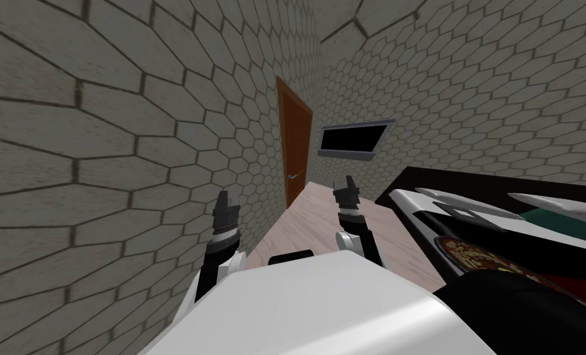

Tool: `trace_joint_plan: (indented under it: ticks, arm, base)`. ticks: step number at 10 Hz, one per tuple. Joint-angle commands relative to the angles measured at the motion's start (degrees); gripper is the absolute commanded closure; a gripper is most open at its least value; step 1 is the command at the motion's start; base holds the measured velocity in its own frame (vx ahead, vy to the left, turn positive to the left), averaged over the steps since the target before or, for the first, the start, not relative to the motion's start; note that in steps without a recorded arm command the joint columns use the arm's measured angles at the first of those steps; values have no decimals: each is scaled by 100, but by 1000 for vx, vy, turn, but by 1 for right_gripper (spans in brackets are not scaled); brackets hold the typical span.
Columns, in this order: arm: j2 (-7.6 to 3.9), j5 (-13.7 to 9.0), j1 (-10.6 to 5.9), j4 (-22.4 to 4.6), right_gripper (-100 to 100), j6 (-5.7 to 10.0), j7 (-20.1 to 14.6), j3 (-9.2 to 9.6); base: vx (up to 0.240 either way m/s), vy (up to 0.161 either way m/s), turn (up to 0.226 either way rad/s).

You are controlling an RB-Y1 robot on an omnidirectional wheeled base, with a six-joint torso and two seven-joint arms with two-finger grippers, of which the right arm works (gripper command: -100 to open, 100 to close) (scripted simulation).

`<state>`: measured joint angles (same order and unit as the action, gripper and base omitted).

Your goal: Pull the door open

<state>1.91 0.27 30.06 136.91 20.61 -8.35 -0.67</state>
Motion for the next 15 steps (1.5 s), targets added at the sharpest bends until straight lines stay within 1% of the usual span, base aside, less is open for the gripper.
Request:
trace_joint_plan:
  ticks: [1, 2, 3, 4, 8, 10, 11, 13, 15]
  arm:
    - [-49, -13, -62, -167, -100, 45, 0, 6]
    - [-90, -25, -121, -325, -100, 89, -1, 11]
    - [-113, -31, -154, -414, -100, 113, -1, 14]
    - [-161, -46, -225, -605, -100, 165, -2, 21]
    - [-276, -85, -417, -1120, -100, 305, -3, 39]
    - [-339, -109, -536, -1441, -100, 393, -4, 50]
    - [-339, -109, -536, -1441, -100, 393, -4, 50]
    - [-402, -133, -655, -1761, -100, 480, -5, 61]
    - [-467, -162, -793, -2111, -100, 581, -6, 73]
  base:
    - [30, -24, 89]
    - [70, -58, 128]
    - [86, -58, 123]
    - [98, -59, 111]
    - [84, -62, 121]
    - [72, -71, 127]
    - [43, -53, 43]
    - [40, -52, 96]
    - [85, -73, 167]
